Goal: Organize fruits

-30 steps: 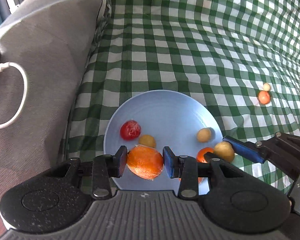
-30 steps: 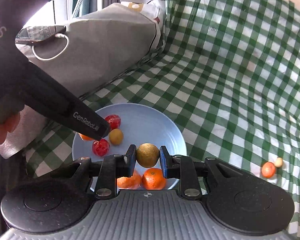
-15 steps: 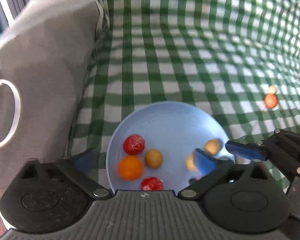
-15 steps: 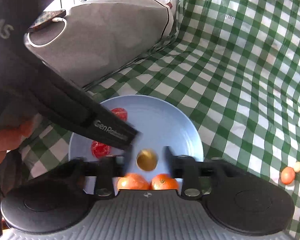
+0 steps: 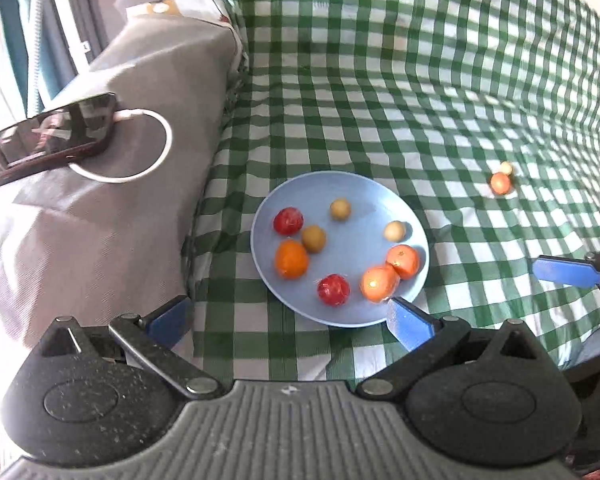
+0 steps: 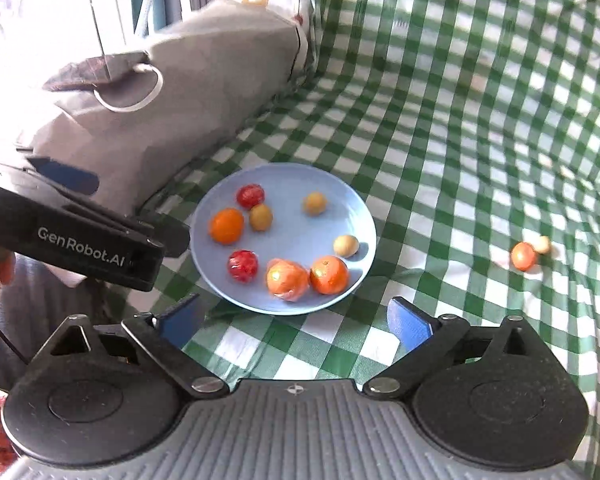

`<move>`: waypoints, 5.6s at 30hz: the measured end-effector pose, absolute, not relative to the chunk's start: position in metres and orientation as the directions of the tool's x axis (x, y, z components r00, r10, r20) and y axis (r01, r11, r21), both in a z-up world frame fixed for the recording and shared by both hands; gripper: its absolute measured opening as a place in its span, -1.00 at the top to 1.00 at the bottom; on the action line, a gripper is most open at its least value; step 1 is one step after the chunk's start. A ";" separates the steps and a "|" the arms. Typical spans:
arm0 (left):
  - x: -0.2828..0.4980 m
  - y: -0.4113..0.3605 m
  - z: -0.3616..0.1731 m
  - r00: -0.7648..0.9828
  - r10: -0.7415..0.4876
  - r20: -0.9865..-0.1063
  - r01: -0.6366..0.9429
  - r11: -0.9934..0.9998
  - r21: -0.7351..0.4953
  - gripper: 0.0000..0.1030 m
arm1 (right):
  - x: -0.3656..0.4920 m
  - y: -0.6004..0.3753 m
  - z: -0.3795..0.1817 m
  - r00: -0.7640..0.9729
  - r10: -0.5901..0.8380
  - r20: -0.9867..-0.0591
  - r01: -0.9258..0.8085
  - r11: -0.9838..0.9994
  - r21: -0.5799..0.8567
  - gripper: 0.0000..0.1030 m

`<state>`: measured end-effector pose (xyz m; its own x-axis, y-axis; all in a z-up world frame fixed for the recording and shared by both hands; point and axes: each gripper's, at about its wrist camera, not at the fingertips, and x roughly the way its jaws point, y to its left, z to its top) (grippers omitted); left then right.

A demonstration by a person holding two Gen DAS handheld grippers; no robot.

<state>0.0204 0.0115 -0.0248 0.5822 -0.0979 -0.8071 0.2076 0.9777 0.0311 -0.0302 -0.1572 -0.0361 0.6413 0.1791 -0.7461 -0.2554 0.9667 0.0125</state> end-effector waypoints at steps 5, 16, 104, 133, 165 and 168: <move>-0.005 0.017 0.000 0.639 -0.093 -0.764 0.187 0.982 0.037 -0.99 | -0.064 -0.151 -0.016 0.686 0.185 -0.704 -0.270 0.963 -0.010 -0.99; -0.056 0.014 0.026 0.673 -0.109 -0.731 0.207 0.977 0.045 -0.99 | -0.125 -0.160 0.013 0.783 0.135 -0.607 -0.176 0.984 -0.008 -0.99; 0.064 -0.139 -0.013 0.538 -0.202 -0.818 0.429 0.901 0.060 -0.99 | -0.051 -0.335 -0.063 0.745 -0.187 -0.641 0.279 0.959 0.044 -0.99; 0.247 -0.309 -0.178 0.485 -0.248 -0.839 0.549 0.833 0.071 -0.99 | 0.129 -0.483 -0.203 0.784 -0.012 -0.620 0.083 0.993 0.085 -0.99; 0.134 -0.236 -0.070 0.457 -0.233 -0.858 0.498 0.866 0.030 0.24 | 0.040 -0.392 -0.124 0.788 -0.018 -0.615 0.060 0.997 0.048 0.43; 0.112 -0.205 -0.053 0.482 -0.213 -0.850 0.469 0.882 0.045 0.24 | 0.018 -0.361 -0.108 0.786 0.021 -0.618 0.030 0.997 0.072 0.43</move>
<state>0.1123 -0.2049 -0.0535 0.4819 -0.2134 -0.8498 0.4694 0.8818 0.0447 0.0179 -0.3608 -0.1080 0.7858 0.0209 -0.6182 0.0305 0.9969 0.0724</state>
